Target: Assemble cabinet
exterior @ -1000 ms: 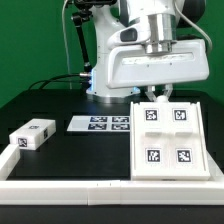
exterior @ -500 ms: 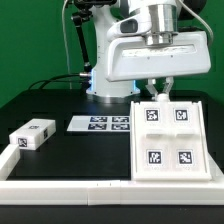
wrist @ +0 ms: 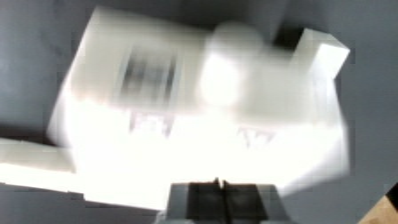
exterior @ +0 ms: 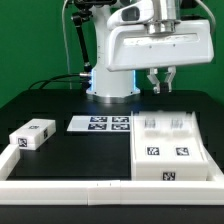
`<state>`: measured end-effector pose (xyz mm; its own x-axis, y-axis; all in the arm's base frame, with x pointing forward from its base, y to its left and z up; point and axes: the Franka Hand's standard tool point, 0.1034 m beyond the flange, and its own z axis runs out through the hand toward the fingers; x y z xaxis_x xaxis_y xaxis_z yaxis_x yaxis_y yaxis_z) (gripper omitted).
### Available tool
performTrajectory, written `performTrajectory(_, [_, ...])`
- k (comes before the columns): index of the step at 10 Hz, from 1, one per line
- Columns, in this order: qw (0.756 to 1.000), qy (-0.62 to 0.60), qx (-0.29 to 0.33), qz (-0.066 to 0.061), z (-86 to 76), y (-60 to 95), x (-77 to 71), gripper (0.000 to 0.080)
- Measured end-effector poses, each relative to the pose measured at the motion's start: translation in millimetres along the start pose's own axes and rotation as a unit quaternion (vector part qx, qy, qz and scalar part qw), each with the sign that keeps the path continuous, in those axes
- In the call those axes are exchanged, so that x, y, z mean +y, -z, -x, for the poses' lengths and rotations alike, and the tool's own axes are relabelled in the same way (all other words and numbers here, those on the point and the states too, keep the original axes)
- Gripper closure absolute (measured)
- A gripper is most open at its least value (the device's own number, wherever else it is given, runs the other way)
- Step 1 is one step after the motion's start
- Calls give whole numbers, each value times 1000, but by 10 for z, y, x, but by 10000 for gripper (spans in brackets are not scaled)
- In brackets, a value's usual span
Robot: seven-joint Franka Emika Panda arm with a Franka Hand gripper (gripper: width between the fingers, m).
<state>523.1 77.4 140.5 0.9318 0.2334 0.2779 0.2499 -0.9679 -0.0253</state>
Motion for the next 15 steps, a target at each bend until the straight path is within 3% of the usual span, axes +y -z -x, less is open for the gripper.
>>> performTrajectory(1, [1000,0,-4,-2,-79,30,8,798])
performTrajectory(5, [1000,0,-3,-2,-83,25,7,798])
performTrajectory(7, [1000,0,-3,-2,-83,25,7,539])
performTrajectory(8, [1000,-12,-7,-3,-16,-1,-19,539])
performTrajectory(9, [999,-22,-24,-5,201,-79,-78,338])
performTrajectory(10, [999,-21,-33,-3,448,-167,-107,203])
performTrajectory(11, [999,-22,-41,-3,608,-218,-132,203])
performTrajectory(12, [999,-23,-35,-1,742,-270,-161,50])
performTrajectory(13, [999,-22,-28,2,870,-340,-189,15])
performTrajectory(15, [999,-21,-33,0,852,-339,-187,2])
